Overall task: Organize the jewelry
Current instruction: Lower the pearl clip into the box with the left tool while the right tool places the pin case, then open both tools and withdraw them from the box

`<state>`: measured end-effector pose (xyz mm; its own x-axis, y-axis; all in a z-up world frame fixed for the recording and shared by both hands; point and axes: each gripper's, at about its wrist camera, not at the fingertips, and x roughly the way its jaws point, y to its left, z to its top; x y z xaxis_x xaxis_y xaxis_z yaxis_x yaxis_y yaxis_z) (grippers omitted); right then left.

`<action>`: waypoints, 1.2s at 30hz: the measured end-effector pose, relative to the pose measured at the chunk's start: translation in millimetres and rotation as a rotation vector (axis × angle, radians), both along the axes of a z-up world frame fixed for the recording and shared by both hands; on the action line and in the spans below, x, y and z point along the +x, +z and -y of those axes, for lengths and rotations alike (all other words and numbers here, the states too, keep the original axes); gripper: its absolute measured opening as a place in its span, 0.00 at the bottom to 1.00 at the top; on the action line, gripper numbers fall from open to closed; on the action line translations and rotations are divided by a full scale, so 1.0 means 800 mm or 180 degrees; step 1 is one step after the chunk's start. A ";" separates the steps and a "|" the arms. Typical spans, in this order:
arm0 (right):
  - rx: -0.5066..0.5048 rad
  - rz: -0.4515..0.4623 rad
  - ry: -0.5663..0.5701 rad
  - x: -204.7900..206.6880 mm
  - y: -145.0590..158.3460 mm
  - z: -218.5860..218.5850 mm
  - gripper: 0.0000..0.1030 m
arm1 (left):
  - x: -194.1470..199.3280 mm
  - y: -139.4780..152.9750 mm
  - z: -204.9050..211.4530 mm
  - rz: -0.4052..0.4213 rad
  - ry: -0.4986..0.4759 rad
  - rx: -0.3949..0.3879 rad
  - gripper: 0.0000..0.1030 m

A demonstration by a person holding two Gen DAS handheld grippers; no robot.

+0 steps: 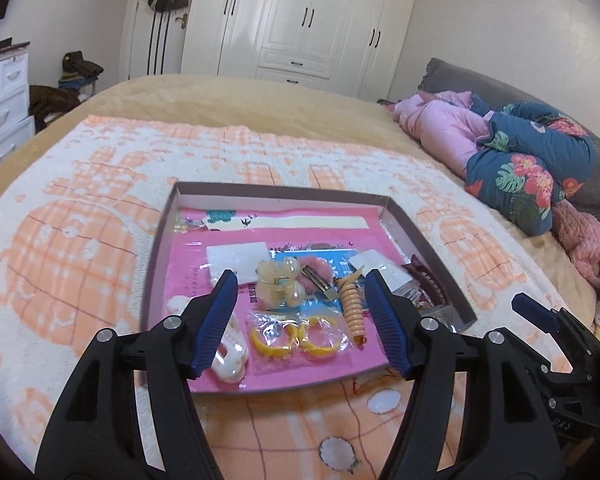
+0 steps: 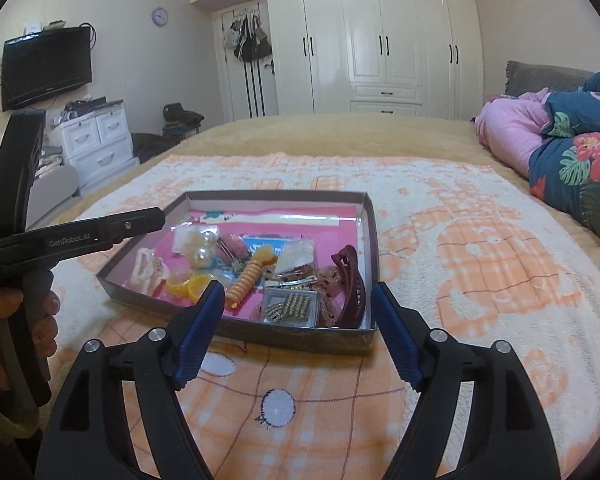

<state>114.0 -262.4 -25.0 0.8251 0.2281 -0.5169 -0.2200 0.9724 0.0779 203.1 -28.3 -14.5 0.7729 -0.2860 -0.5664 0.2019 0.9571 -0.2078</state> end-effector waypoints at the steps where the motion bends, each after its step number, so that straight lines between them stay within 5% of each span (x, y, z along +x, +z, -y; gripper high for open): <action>1: -0.0007 0.0038 -0.0003 -0.006 0.004 0.000 0.73 | -0.005 0.003 -0.002 0.0023 0.0007 -0.0001 0.57; 22: -0.0049 0.0468 0.0006 -0.073 0.040 -0.010 0.88 | -0.102 0.015 -0.030 0.0264 0.0146 0.0111 0.77; 27: -0.0031 0.0505 -0.0004 -0.083 0.040 -0.012 0.92 | -0.118 0.015 -0.035 0.0334 0.0159 0.0124 0.89; 36: -0.0053 0.0595 -0.0042 -0.098 0.036 -0.013 0.94 | -0.132 0.009 -0.036 0.0408 0.0223 0.0196 0.89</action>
<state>35.2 -252.2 3.9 0.9100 0.2093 -0.3579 -0.2163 0.9761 0.0207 97.8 0.7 -7.5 0.8568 -0.1966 -0.4767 0.1552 0.9799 -0.1251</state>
